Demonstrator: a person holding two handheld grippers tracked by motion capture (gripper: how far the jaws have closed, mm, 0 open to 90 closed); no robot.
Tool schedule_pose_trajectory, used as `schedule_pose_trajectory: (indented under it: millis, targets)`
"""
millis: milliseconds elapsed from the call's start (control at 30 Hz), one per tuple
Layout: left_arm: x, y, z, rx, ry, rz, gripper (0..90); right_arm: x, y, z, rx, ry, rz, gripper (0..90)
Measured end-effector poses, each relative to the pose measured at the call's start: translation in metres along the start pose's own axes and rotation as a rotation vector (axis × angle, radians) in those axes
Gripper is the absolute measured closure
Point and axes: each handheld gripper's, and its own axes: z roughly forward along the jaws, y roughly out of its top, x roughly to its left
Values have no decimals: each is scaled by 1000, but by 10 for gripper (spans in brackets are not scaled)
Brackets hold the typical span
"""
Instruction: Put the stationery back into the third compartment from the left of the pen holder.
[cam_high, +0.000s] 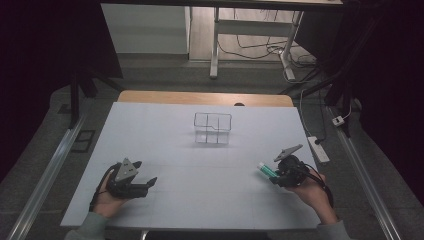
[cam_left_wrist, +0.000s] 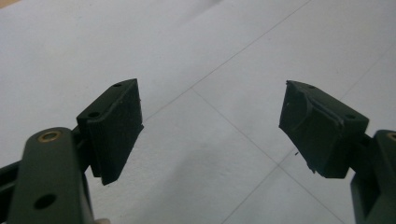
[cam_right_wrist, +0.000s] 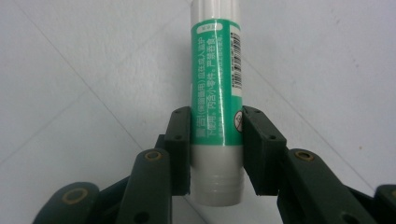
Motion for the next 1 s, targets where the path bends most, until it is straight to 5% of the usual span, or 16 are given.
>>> schedule_pose_trajectory:
  millis: [500,1000]
  targets:
    - [1,12,5,-14,-21,-4,233,4,14,-2,-111,42,1,643]
    - [-2,33,13,-3,-57,11,228,14,28,-3,-163,56,-38,642]
